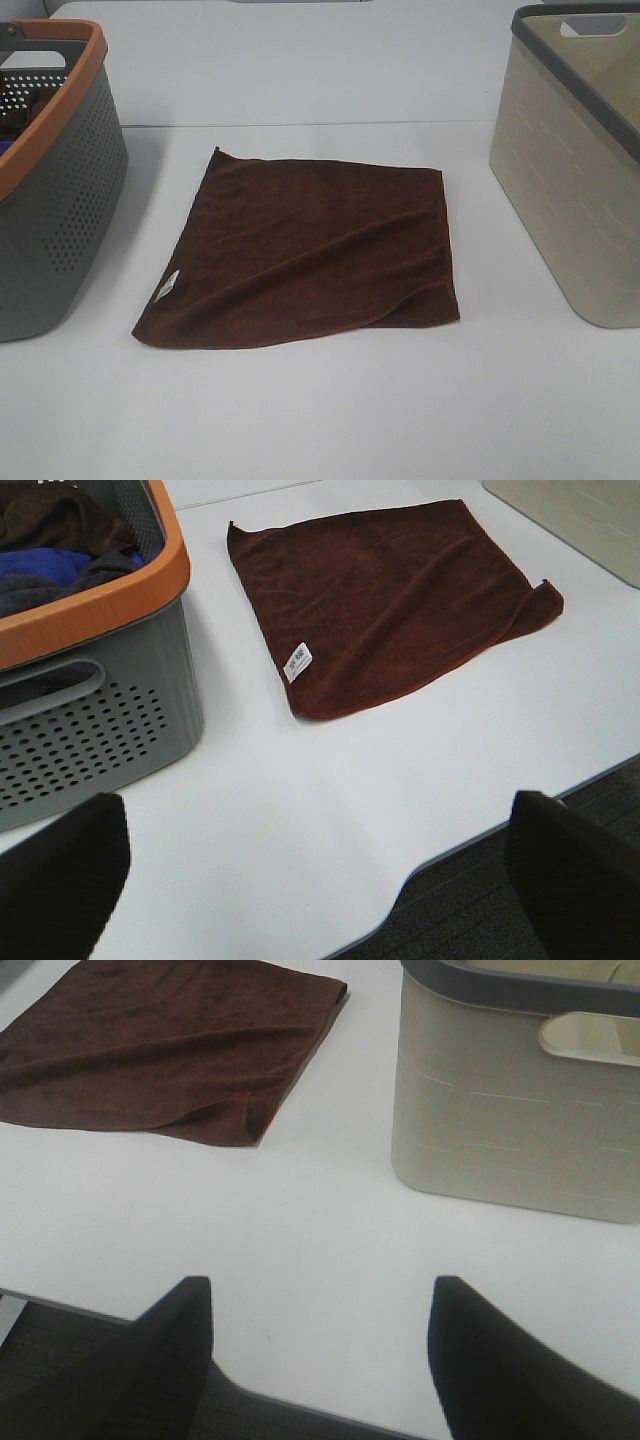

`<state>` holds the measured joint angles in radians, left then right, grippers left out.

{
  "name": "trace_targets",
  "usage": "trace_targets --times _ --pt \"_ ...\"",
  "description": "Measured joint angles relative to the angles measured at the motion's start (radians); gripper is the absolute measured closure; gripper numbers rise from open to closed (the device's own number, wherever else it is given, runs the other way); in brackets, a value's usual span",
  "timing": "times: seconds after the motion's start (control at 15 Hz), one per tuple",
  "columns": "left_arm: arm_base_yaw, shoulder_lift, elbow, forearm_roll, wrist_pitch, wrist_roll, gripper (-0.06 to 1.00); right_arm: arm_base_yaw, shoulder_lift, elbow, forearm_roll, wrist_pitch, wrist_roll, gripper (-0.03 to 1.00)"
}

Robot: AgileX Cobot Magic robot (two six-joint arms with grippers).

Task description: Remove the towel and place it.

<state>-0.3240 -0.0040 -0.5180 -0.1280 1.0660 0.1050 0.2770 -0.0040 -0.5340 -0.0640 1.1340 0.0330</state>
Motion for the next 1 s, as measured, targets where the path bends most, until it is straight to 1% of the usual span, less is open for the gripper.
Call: trace_targets --times 0.13,0.27,1.0 --pt "0.0 0.0 0.006 -0.009 -0.013 0.019 -0.02 0.0 0.0 0.027 0.012 -0.052 0.008 0.38" --pt "0.0 0.0 0.01 -0.011 -0.023 0.032 -0.02 0.0 0.0 0.03 0.015 -0.064 0.009 0.38" --pt "0.004 0.0 0.01 -0.013 -0.025 0.037 -0.02 0.0 0.0 0.03 0.015 -0.065 0.009 0.38"
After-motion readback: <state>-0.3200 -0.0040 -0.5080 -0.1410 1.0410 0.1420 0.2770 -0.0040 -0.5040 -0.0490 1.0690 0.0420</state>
